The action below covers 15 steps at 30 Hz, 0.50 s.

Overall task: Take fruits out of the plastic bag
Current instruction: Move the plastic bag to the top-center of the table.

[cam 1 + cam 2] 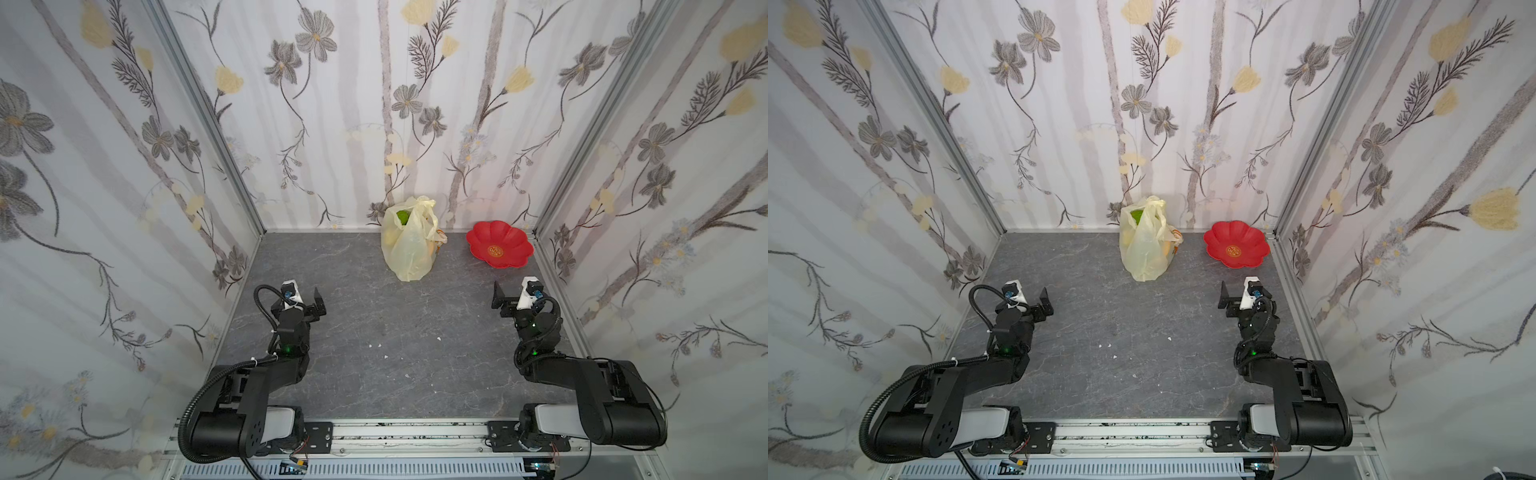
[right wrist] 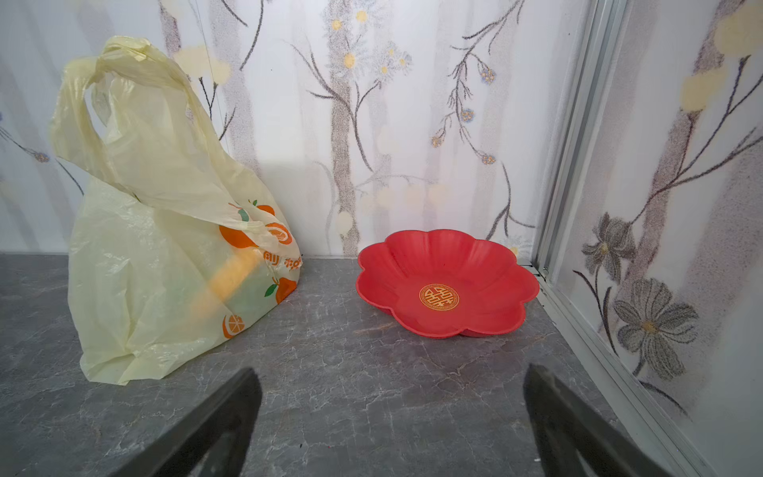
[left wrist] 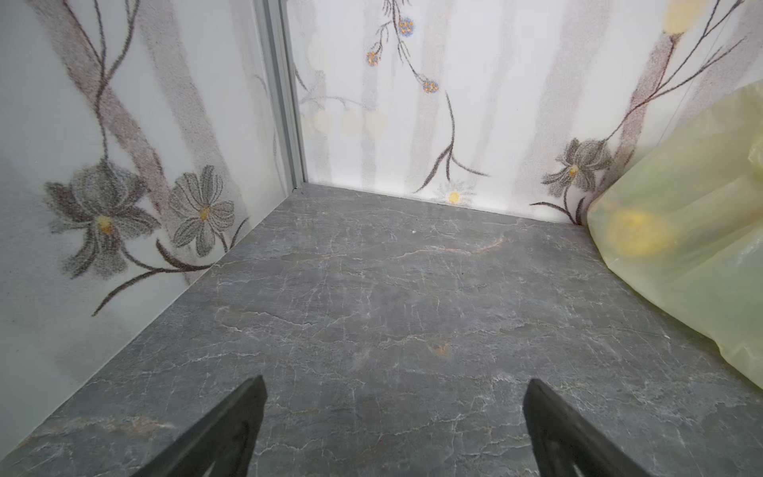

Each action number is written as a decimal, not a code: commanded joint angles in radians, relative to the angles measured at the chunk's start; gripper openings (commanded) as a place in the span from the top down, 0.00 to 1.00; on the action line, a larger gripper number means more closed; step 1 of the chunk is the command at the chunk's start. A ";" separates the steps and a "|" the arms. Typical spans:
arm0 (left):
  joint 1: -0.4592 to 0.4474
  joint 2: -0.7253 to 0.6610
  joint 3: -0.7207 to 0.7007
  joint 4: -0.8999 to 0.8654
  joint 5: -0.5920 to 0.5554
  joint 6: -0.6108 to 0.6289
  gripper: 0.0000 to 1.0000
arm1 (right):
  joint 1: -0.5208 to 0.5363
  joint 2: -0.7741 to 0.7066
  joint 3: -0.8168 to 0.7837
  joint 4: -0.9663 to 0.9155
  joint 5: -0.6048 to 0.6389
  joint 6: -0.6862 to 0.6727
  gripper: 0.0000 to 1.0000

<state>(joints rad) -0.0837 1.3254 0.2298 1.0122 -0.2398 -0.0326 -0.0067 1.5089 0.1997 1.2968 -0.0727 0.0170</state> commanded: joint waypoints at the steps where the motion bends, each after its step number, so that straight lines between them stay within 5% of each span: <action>1: 0.011 0.038 0.025 0.026 0.084 0.031 0.00 | 0.001 0.002 0.004 0.010 -0.001 -0.001 0.00; 9: 0.091 0.208 0.059 0.190 0.292 -0.016 0.00 | 0.001 0.002 0.006 0.008 -0.001 -0.001 0.00; 15: 0.096 0.238 0.036 0.253 0.298 -0.019 0.00 | 0.001 0.002 0.004 0.009 0.000 -0.001 0.00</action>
<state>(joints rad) 0.0086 1.5604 0.2687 1.1732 0.0216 -0.0372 -0.0067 1.5089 0.1997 1.2964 -0.0727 0.0170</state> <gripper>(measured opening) 0.997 0.996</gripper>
